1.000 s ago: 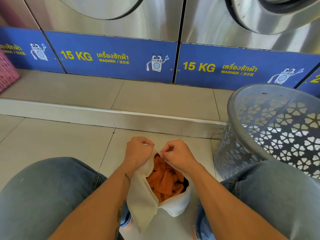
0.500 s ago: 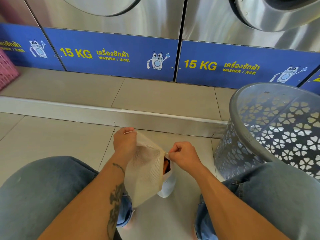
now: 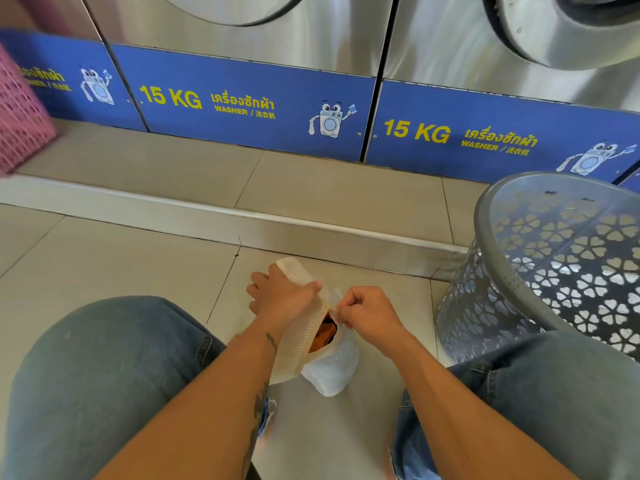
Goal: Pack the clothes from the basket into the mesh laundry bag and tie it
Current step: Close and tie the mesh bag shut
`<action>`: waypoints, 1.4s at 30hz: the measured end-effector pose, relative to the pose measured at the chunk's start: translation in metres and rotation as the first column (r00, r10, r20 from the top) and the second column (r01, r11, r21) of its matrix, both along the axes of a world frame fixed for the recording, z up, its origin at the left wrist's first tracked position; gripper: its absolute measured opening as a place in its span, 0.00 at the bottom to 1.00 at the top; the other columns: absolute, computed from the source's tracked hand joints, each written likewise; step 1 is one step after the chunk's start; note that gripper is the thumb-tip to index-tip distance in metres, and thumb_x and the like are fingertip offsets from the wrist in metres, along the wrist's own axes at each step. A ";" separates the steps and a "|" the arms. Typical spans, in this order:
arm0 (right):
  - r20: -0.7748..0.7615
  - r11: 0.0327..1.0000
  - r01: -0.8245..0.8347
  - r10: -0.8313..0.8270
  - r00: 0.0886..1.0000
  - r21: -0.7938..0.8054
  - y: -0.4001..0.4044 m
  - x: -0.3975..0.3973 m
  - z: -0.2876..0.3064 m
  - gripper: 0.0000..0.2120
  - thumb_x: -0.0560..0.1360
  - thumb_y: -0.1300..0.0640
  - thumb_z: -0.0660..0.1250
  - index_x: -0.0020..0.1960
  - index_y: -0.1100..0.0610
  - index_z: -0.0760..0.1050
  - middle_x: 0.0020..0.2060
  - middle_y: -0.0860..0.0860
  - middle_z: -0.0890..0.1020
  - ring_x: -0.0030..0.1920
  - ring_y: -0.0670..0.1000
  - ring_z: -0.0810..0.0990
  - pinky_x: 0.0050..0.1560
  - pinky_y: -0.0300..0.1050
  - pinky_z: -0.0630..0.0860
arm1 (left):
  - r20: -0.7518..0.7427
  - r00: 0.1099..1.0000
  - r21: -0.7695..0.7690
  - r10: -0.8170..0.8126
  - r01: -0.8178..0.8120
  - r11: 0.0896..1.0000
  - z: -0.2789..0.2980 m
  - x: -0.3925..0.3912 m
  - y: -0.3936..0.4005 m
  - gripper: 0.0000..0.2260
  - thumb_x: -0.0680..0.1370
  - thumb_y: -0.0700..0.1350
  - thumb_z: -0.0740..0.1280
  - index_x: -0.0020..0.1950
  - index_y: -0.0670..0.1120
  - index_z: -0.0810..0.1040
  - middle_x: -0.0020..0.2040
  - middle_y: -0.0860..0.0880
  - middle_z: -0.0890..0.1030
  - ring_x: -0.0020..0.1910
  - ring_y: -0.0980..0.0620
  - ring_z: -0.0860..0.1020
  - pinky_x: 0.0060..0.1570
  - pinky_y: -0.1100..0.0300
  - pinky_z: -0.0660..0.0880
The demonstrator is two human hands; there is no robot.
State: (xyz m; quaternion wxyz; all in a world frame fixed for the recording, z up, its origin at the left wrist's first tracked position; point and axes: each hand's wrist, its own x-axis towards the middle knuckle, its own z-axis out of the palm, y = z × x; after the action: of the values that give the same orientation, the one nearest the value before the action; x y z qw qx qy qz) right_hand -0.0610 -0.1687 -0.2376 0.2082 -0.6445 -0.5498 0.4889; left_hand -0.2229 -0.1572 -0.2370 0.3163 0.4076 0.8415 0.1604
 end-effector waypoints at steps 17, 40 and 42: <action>0.056 0.998 0.037 -0.040 0.998 0.053 -0.007 0.007 0.001 0.06 0.67 0.66 0.68 0.34 0.58 0.80 0.34 0.52 0.84 0.37 0.50 0.82 0.42 0.54 0.83 | 0.144 0.984 0.379 0.108 -0.156 0.912 0.006 -0.013 0.006 0.12 0.76 0.44 0.67 0.58 0.47 0.70 0.54 0.49 0.72 0.47 0.47 0.75 0.43 0.54 0.73; 0.041 0.995 -0.091 0.089 0.995 0.044 -0.007 -0.004 -0.004 0.08 0.67 0.66 0.68 0.35 0.55 0.81 0.33 0.48 0.85 0.39 0.48 0.84 0.46 0.48 0.83 | 0.326 0.939 0.091 -0.113 0.088 0.992 0.011 0.011 0.003 0.08 0.72 0.46 0.70 0.34 0.45 0.80 0.38 0.44 0.86 0.40 0.45 0.83 0.45 0.54 0.78; 0.066 0.990 -0.134 0.131 0.989 0.045 -0.008 -0.005 -0.004 0.07 0.68 0.66 0.67 0.37 0.57 0.82 0.35 0.49 0.85 0.39 0.49 0.84 0.45 0.48 0.83 | 0.326 0.941 0.103 -0.091 0.060 0.993 0.012 0.010 0.005 0.08 0.73 0.46 0.69 0.35 0.45 0.79 0.41 0.42 0.86 0.44 0.44 0.84 0.46 0.53 0.78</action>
State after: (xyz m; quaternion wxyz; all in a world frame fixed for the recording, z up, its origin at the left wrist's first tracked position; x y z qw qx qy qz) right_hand -0.0662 -0.1772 -0.2419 0.1734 -0.6165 -0.6095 0.4673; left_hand -0.2128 -0.1524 -0.2253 0.4397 0.4209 0.7522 0.2526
